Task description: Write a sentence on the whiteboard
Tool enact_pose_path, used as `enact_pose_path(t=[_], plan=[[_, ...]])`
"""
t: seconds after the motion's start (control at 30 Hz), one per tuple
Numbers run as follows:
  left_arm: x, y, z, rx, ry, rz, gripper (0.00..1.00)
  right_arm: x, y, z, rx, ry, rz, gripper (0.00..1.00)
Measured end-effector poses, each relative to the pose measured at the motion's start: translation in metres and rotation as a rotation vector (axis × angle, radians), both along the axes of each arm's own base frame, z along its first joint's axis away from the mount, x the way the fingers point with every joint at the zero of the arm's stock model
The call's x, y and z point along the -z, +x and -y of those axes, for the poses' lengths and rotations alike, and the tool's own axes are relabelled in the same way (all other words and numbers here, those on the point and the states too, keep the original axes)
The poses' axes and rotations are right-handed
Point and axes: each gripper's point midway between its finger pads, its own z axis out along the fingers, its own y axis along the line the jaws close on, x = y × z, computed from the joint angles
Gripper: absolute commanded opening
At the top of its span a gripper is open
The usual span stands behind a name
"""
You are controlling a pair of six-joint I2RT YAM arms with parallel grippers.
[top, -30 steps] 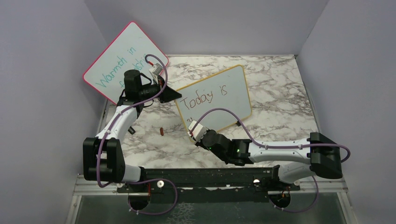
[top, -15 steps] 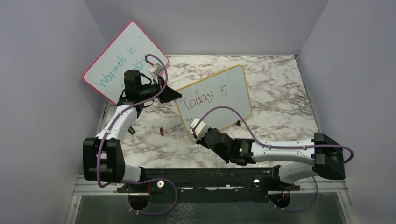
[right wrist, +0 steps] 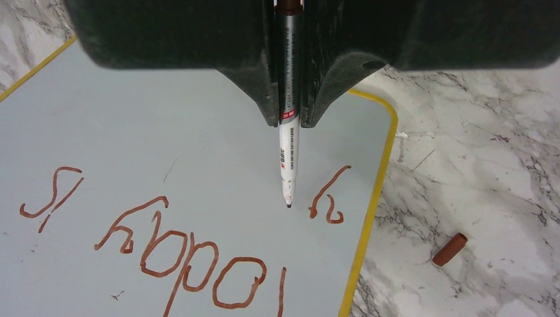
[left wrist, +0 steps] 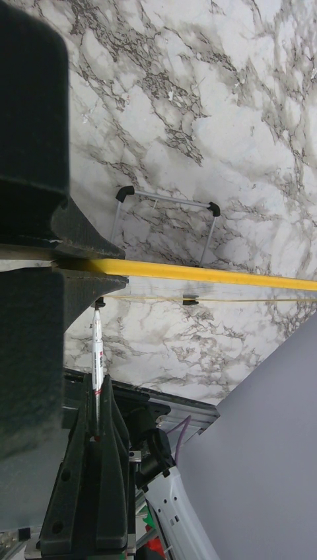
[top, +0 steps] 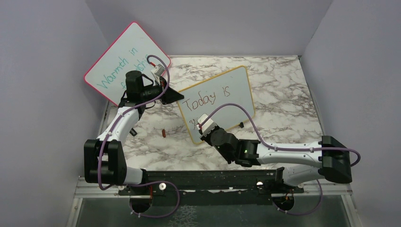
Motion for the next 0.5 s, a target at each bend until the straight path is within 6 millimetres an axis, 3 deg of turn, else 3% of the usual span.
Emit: enact_pose_path(t=[0.5], plan=[[0.000, 0.000, 0.000, -0.001, 0.001, 0.000, 0.00, 0.019, 0.006, -0.001, 0.020, -0.045, -0.016, 0.00]])
